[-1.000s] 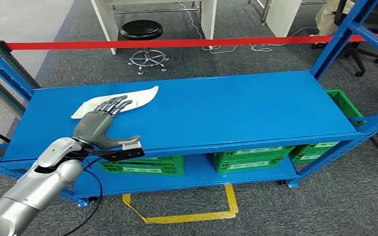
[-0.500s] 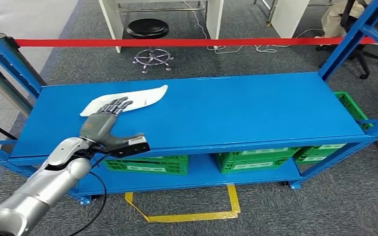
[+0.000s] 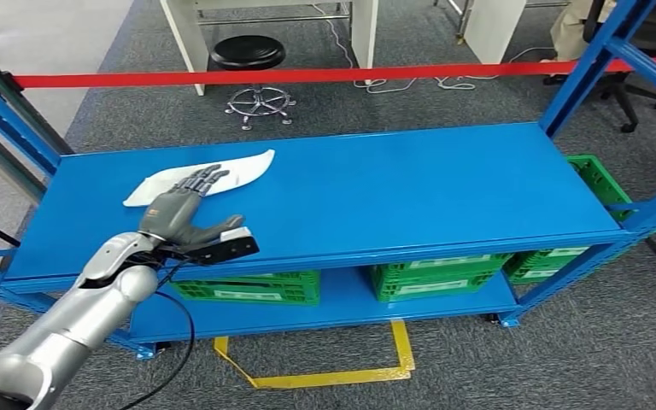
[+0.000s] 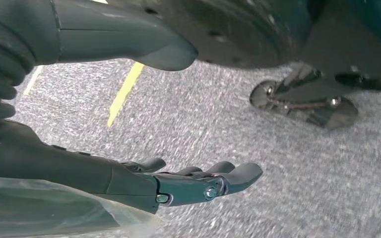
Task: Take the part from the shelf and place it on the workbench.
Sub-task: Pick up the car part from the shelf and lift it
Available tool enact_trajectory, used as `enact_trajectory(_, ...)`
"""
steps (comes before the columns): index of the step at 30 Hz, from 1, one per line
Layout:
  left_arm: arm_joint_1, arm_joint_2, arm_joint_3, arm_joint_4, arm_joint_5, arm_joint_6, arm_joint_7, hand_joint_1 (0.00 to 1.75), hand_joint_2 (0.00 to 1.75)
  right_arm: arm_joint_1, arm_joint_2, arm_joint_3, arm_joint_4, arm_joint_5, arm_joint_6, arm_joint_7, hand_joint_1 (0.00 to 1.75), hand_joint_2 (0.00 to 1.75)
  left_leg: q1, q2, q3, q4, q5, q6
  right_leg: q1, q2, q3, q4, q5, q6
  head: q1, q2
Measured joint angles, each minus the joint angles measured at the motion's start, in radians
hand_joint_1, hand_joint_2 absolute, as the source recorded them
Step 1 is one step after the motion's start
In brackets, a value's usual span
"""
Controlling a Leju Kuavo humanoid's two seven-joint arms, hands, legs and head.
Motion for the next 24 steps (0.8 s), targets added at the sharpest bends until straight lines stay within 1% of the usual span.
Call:
enact_trajectory(1, -0.006, -0.001, 0.002, 0.005, 0.001, 0.001, 0.001, 0.00, 0.00, 0.000, 0.000, 0.002, 0.000, -0.001, 0.000, 0.000, 0.00, 1.75, -0.002, 0.000, 0.008, -0.020, -0.001, 0.003, 0.001, 0.000, -0.002, 0.000, 0.000, 0.005, 0.000, 0.000)
enact_trajectory(3, -0.012, -0.003, 0.006, 0.013, 0.000, 0.005, 0.003, 0.00, 0.00, 0.000, 0.000, 0.004, 0.000, -0.003, 0.000, 0.000, 0.00, 1.75, -0.002, 0.000, 0.009, -0.028, -0.002, 0.009, 0.000, -0.001, -0.005, -0.002, 0.000, 0.016, 0.000, 0.000)
enact_trajectory(4, -0.014, -0.003, 0.007, 0.016, -0.002, 0.006, 0.003, 0.00, 0.00, 0.000, 0.000, 0.005, 0.000, -0.003, 0.000, 0.001, 0.00, 1.75, 0.000, 0.000, 0.011, -0.033, 0.000, 0.014, 0.000, -0.001, -0.008, 0.002, -0.005, 0.021, 0.001, 0.000)
enact_trajectory(5, -0.016, -0.005, 0.008, 0.019, -0.002, 0.007, 0.004, 0.00, 0.00, 0.000, 0.000, 0.006, 0.000, -0.003, 0.000, 0.001, 0.00, 1.75, 0.002, 0.001, 0.013, -0.037, 0.002, 0.020, 0.000, -0.001, -0.018, 0.020, -0.019, 0.026, 0.002, 0.000)
enact_trajectory(6, -0.019, -0.006, 0.009, 0.022, -0.003, 0.008, 0.004, 0.00, 0.00, 0.000, 0.000, 0.007, 0.000, -0.004, 0.000, 0.001, 0.00, 1.75, 0.005, 0.001, 0.015, -0.041, 0.005, 0.025, -0.001, -0.002, -0.038, 0.062, -0.043, 0.030, 0.005, 0.000)
enact_trajectory(8, -0.022, -0.010, 0.009, 0.029, -0.005, 0.008, 0.004, 0.00, 0.00, 0.000, 0.000, 0.010, 0.000, -0.005, -0.001, 0.001, 0.00, 1.75, 0.005, 0.001, 0.014, -0.041, 0.005, 0.030, -0.002, -0.002, -0.102, 0.196, -0.104, 0.035, 0.008, 0.000)
enact_trajectory(9, -0.021, -0.012, 0.009, 0.033, -0.006, 0.008, 0.004, 0.00, 0.00, 0.000, 0.000, 0.012, 0.000, -0.006, -0.001, 0.001, 0.00, 1.75, 0.005, 0.001, 0.014, -0.041, 0.004, 0.030, -0.003, -0.002, -0.132, 0.255, -0.123, 0.037, 0.009, 0.000)
enact_trajectory(10, -0.020, -0.013, 0.009, 0.037, -0.007, 0.008, 0.004, 0.00, 0.00, 0.001, 0.000, 0.013, 0.000, -0.006, -0.001, 0.002, 0.00, 1.75, 0.005, 0.001, 0.015, -0.041, 0.004, 0.030, -0.003, -0.002, -0.149, 0.285, -0.124, 0.039, 0.009, 0.000)
enact_trajectory(11, -0.020, -0.014, 0.009, 0.040, -0.008, 0.008, 0.004, 0.00, 0.00, 0.001, 0.000, 0.014, 0.000, -0.006, -0.001, 0.002, 0.00, 1.75, 0.005, 0.001, 0.015, -0.040, 0.004, 0.030, -0.004, -0.002, -0.146, 0.273, -0.106, 0.040, 0.009, 0.000)
enact_trajectory(12, -0.020, -0.015, 0.009, 0.043, -0.008, 0.008, 0.004, 0.00, 0.00, 0.002, 0.000, 0.015, 0.000, -0.006, -0.001, 0.003, 0.00, 1.75, 0.006, 0.001, 0.016, -0.039, 0.002, 0.028, -0.005, -0.003, -0.123, 0.222, -0.072, 0.040, 0.009, 0.000)
enact_trajectory(13, -0.020, -0.015, 0.009, 0.044, -0.008, 0.009, 0.004, 0.00, 0.00, 0.002, 0.000, 0.016, 0.000, -0.007, -0.001, 0.004, 0.00, 1.75, 0.006, 0.001, 0.016, -0.037, 0.001, 0.025, -0.006, -0.004, -0.089, 0.148, -0.036, 0.040, 0.009, 0.000)
enact_trajectory(14, -0.020, -0.015, 0.009, 0.045, -0.009, 0.010, 0.004, 0.00, 0.00, 0.001, 0.000, 0.017, 0.000, -0.008, -0.001, 0.004, 0.00, 1.75, 0.004, 0.000, 0.015, -0.033, -0.002, 0.020, -0.007, -0.005, -0.053, 0.079, -0.012, 0.039, 0.010, 0.000)
enact_trajectory(15, -0.021, -0.016, 0.010, 0.046, -0.009, 0.010, 0.004, 0.00, 0.00, 0.000, 0.000, 0.019, 0.000, -0.009, -0.001, 0.004, 0.00, 1.75, 0.002, 0.000, 0.013, -0.030, -0.004, 0.015, -0.007, -0.004, -0.028, 0.031, 0.002, 0.035, 0.009, 0.000)
enact_trajectory(16, -0.022, -0.016, 0.010, 0.047, -0.010, 0.011, 0.004, 0.00, 0.00, 0.000, 0.000, 0.020, 0.000, -0.009, -0.001, 0.004, 0.00, 1.75, 0.000, 0.000, 0.010, -0.028, -0.004, 0.010, -0.006, -0.003, -0.016, 0.008, 0.003, 0.031, 0.009, 0.000)
enact_trajectory(18, -0.022, -0.016, 0.010, 0.050, -0.010, 0.011, 0.004, 0.00, 0.00, 0.000, 0.000, 0.021, 0.000, -0.010, -0.001, 0.005, 0.00, 1.75, 0.000, -0.001, 0.009, -0.027, -0.002, 0.001, -0.004, -0.001, -0.014, 0.007, 0.002, 0.018, 0.008, 0.000)
enact_trajectory(19, -0.022, -0.016, 0.010, 0.051, -0.010, 0.011, 0.004, 0.00, 0.00, 0.001, 0.000, 0.021, 0.000, -0.010, 0.000, 0.005, 0.00, 1.75, 0.001, -0.001, 0.008, -0.023, -0.007, -0.003, -0.005, -0.001, -0.013, 0.006, 0.003, 0.012, 0.008, 0.000)
enact_trajectory(20, -0.023, -0.016, 0.011, 0.052, -0.010, 0.012, 0.004, 0.00, 0.00, 0.001, 0.000, 0.022, 0.000, -0.011, 0.000, 0.005, 0.00, 1.75, 0.002, 0.000, 0.003, -0.009, -0.019, -0.008, -0.006, -0.002, -0.012, 0.006, 0.004, 0.006, 0.007, 0.000)
enact_trajectory(21, -0.023, -0.016, 0.012, 0.053, -0.010, 0.012, 0.004, 0.00, 0.00, 0.001, 0.000, 0.022, 0.000, -0.012, 0.001, 0.005, 0.00, 1.75, 0.003, 0.000, -0.012, 0.028, -0.042, -0.012, -0.008, -0.002, -0.011, 0.004, 0.005, 0.000, 0.007, 0.000)
enact_trajectory(22, -0.023, -0.016, 0.013, 0.054, -0.010, 0.013, 0.004, 0.00, 0.00, 0.000, 0.000, 0.022, 0.000, -0.013, 0.001, 0.006, 0.00, 1.75, 0.004, 0.000, -0.036, 0.084, -0.072, -0.016, -0.008, -0.002, -0.011, 0.004, 0.005, -0.004, 0.005, 0.000)
enact_trajectory(23, -0.022, -0.015, 0.015, 0.055, -0.010, 0.014, 0.004, 0.00, 0.00, 0.000, 0.000, 0.022, 0.000, -0.014, 0.002, 0.006, 0.00, 1.75, 0.004, 0.001, -0.067, 0.153, -0.104, -0.018, -0.007, -0.002, -0.011, 0.004, 0.005, -0.007, 0.005, 0.000)
enact_trajectory(24, -0.020, -0.015, 0.016, 0.057, -0.010, 0.014, 0.004, 0.00, 0.00, 0.001, 0.000, 0.022, 0.000, -0.015, 0.002, 0.006, 0.00, 1.75, 0.004, 0.001, -0.096, 0.218, -0.129, -0.019, -0.007, -0.002, -0.011, 0.004, 0.004, -0.008, 0.005, 0.000)
